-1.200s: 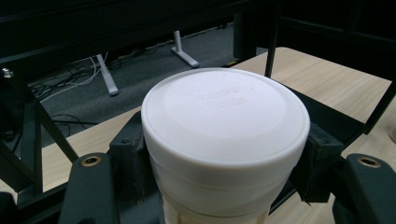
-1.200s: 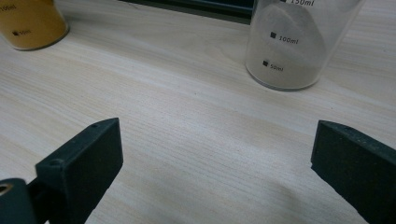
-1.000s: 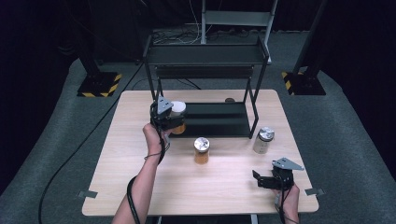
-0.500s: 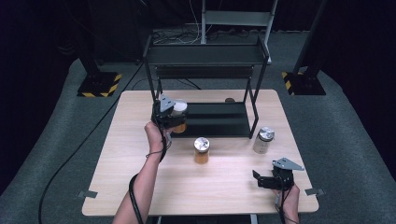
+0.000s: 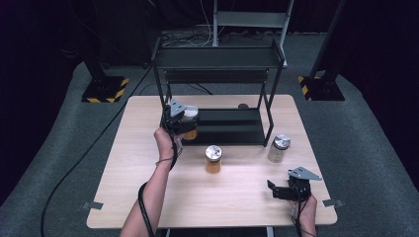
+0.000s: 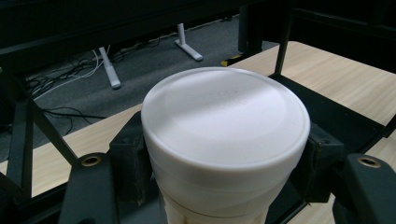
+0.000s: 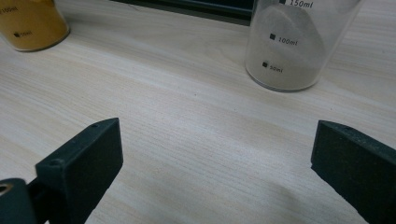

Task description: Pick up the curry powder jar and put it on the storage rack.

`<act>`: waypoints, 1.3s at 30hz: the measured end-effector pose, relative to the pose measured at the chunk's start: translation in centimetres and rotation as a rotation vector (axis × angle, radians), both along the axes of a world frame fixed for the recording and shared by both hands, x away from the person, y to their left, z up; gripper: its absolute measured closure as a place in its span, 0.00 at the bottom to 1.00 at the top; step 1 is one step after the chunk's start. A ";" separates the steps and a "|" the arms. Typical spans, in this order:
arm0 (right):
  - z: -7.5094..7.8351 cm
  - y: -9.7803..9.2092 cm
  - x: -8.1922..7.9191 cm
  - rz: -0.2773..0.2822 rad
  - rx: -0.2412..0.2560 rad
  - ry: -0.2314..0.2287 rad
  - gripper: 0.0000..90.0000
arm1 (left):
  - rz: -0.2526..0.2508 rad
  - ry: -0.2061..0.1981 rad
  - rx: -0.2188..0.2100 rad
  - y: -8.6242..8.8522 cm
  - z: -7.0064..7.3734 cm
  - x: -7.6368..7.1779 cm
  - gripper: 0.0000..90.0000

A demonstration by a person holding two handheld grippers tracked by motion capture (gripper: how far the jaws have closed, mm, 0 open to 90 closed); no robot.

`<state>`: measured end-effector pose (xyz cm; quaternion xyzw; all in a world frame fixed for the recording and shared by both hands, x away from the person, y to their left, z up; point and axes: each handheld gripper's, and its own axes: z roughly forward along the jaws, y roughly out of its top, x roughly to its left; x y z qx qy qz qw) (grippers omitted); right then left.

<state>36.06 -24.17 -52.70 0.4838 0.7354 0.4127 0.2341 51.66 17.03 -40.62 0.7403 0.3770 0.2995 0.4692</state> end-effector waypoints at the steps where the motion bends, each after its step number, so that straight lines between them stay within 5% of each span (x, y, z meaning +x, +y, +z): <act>1: 0.0 0.0 0.0 0.000 0.000 0.001 0.01 | 0.005 0.000 0.001 0.0 0.0 0.0 0.38; 16: 0.0 0.0 0.0 0.000 -0.001 0.001 0.01 | 0.020 -0.004 0.017 -0.8 -0.4 0.7 0.38; 39: 0.0 0.0 -0.1 -0.002 0.005 -0.005 0.01 | 0.054 0.023 -0.025 -1.3 -2.0 1.2 0.38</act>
